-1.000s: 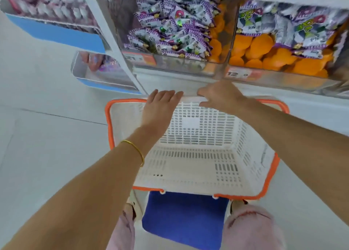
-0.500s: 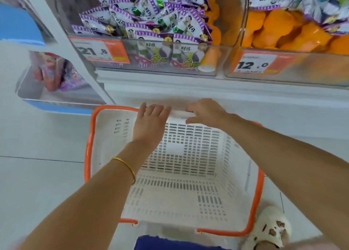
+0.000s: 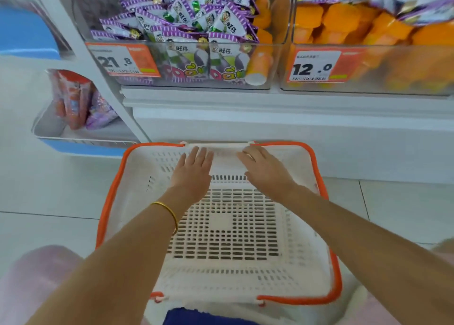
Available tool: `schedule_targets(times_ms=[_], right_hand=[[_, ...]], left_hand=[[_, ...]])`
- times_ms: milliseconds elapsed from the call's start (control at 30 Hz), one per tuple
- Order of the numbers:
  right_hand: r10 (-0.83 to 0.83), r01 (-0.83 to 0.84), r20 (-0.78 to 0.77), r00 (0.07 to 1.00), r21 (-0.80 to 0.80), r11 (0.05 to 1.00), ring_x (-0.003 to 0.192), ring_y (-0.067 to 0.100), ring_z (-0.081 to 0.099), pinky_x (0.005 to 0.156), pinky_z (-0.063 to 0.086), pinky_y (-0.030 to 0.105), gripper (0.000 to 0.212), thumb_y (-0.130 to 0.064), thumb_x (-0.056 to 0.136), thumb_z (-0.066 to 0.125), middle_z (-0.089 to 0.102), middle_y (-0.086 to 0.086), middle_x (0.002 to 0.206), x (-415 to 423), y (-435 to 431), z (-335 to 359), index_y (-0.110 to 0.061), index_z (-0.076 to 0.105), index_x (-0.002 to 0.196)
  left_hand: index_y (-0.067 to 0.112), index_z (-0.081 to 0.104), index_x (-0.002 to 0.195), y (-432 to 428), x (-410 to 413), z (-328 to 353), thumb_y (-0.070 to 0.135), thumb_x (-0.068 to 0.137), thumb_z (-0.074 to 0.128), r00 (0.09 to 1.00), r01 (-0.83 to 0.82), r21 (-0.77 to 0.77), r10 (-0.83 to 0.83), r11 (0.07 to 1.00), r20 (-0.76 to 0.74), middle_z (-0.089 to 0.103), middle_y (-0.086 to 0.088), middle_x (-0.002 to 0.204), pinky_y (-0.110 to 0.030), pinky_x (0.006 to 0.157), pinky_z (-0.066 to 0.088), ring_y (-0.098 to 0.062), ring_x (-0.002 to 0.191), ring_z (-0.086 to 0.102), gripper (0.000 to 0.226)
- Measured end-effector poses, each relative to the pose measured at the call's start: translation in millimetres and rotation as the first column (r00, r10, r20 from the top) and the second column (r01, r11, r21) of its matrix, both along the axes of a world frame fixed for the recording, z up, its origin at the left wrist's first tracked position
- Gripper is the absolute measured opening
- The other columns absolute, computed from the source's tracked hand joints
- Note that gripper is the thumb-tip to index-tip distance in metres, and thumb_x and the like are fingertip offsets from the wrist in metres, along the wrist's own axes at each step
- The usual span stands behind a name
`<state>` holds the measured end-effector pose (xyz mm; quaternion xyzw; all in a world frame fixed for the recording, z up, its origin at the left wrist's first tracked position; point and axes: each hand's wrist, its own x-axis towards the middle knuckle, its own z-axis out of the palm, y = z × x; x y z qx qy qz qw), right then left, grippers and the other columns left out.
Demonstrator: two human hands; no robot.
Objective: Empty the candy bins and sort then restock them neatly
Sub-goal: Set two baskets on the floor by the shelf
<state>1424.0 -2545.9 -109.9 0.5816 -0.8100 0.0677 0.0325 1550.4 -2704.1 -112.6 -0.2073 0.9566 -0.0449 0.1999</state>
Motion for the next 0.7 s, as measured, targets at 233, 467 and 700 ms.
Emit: schedule_targets(times_ms=[233,467,700], right_hand=[[-0.298,0.303,0.151,0.942,-0.008,0.953,0.106,0.036,0.059,0.084,0.051,0.045,0.043,-0.006,0.075,0.071,0.061,0.015,0.116,30,88,-15,-0.007,0.063,0.117],[-0.695,0.689,0.087,0.714,0.088,0.719,0.120,0.038,0.045,0.092,0.041,0.048,0.052,-0.013,0.087,0.059,0.043,0.020,0.137,21,98,-18,-0.010,0.043,0.136],[-0.861,0.849,0.259,0.438,0.196,0.491,0.110,0.029,0.049,0.082,0.047,0.034,0.043,-0.012,0.093,0.054,0.046,0.016,0.124,35,119,-40,-0.002,0.036,0.131]], left_hand=[[0.021,0.007,0.152,59,35,-18,0.035,0.102,0.030,0.981,-0.055,0.259,0.100,0.964,-0.165,0.003,0.001,0.160,-0.038,0.119,0.008,-0.020,0.147,-0.002,0.057],[0.024,0.015,0.150,109,43,-15,0.036,0.101,0.033,0.979,-0.027,0.358,0.096,0.933,-0.179,0.008,0.001,0.160,-0.043,0.119,0.016,-0.021,0.147,0.004,0.054],[0.019,0.017,0.150,106,49,-14,0.031,0.100,0.039,0.961,-0.107,0.306,0.177,0.946,-0.214,0.012,-0.003,0.159,-0.043,0.118,0.018,-0.024,0.146,0.007,0.055]])
